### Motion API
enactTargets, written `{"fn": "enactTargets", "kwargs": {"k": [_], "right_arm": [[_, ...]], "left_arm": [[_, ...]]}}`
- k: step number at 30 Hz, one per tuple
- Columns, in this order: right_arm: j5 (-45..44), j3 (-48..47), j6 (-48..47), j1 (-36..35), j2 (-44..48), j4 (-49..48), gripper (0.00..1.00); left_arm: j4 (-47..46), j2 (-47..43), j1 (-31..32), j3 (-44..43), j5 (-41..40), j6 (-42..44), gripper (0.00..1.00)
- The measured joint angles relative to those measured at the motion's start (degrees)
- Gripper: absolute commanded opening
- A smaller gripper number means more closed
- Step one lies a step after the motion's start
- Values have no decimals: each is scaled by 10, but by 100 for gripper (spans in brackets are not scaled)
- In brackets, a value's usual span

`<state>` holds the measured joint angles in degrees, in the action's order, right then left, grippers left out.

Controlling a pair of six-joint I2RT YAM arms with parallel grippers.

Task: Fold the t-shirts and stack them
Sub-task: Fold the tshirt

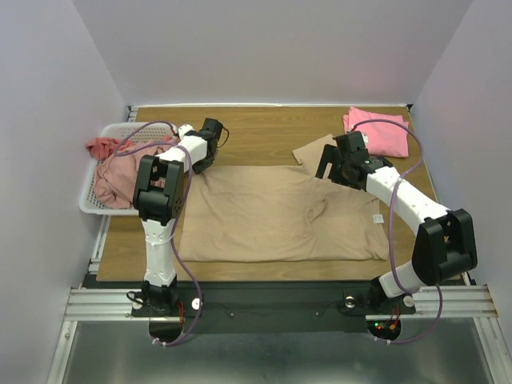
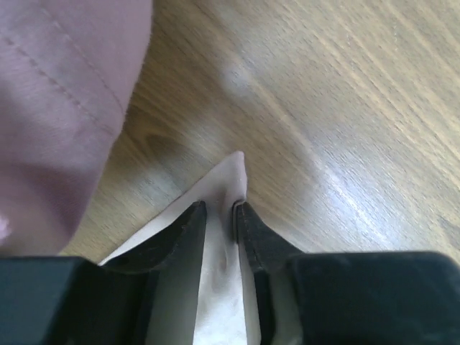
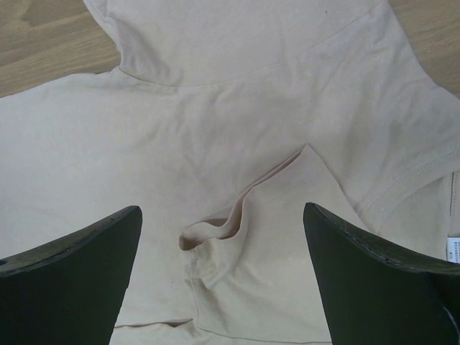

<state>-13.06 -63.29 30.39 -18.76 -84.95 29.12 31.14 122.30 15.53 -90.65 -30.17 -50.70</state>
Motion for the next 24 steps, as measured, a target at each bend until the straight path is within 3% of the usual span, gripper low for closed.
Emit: {"fn": "enactTargets", "kwargs": {"k": [6, 10, 15, 20, 24], "right_arm": [[-1, 0, -2, 0, -7, -1, 100], [-18, -22, -8, 0, -40, 4, 100], [-51, -122, -27, 10, -124, -5, 100], [-70, -235, -58, 29, -215, -11, 100], [-83, -320, -90, 38, -296, -19, 97]], "left_arm": [[-15, -13, 0, 21, -2, -3, 28], [-16, -19, 0, 29, -2, -10, 22], [-12, -23, 0, 34, -2, -13, 15], [-5, -27, 0, 37, 0, -12, 0], [-5, -29, 0, 37, 13, 0, 0]]}}
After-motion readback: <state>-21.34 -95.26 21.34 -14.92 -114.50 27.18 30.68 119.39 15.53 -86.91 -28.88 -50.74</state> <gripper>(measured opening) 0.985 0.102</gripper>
